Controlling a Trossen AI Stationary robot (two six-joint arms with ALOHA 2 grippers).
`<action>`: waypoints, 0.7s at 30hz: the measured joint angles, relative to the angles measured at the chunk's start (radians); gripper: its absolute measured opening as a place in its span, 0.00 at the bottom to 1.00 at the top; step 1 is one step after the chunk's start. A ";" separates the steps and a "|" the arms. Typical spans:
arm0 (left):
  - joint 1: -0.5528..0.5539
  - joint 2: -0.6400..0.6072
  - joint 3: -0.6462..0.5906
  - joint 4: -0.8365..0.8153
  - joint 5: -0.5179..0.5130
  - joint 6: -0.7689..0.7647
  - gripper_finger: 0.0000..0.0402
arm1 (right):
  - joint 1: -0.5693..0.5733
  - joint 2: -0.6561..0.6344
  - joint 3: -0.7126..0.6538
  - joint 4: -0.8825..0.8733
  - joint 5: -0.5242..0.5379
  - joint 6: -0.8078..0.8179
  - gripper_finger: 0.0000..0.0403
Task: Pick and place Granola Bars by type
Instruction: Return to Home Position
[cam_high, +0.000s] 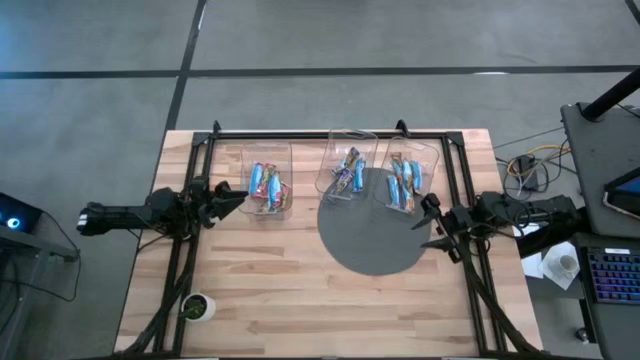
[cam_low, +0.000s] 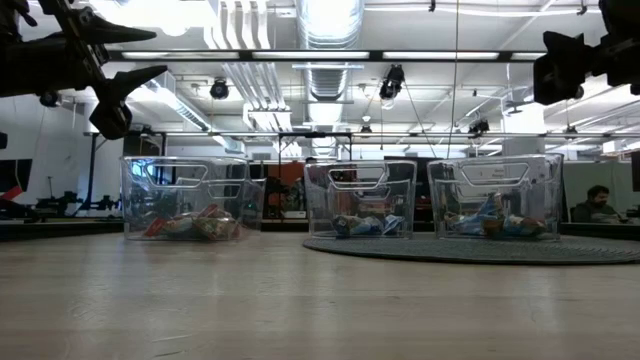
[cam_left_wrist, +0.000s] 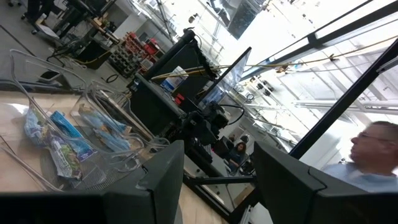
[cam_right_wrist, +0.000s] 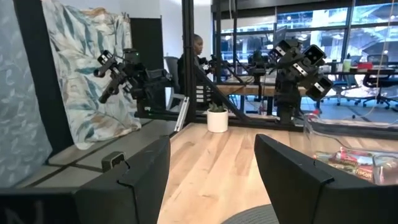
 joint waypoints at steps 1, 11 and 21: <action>0.000 0.000 0.000 0.000 0.000 0.000 0.44 | 0.000 0.000 0.000 0.000 0.000 0.000 0.56; 0.000 0.000 0.000 0.000 0.000 0.000 0.44 | -0.002 0.001 0.000 -0.001 0.000 0.025 0.56; 0.000 0.000 0.000 0.000 0.000 0.000 0.44 | -0.003 0.000 0.000 -0.001 0.000 0.026 0.56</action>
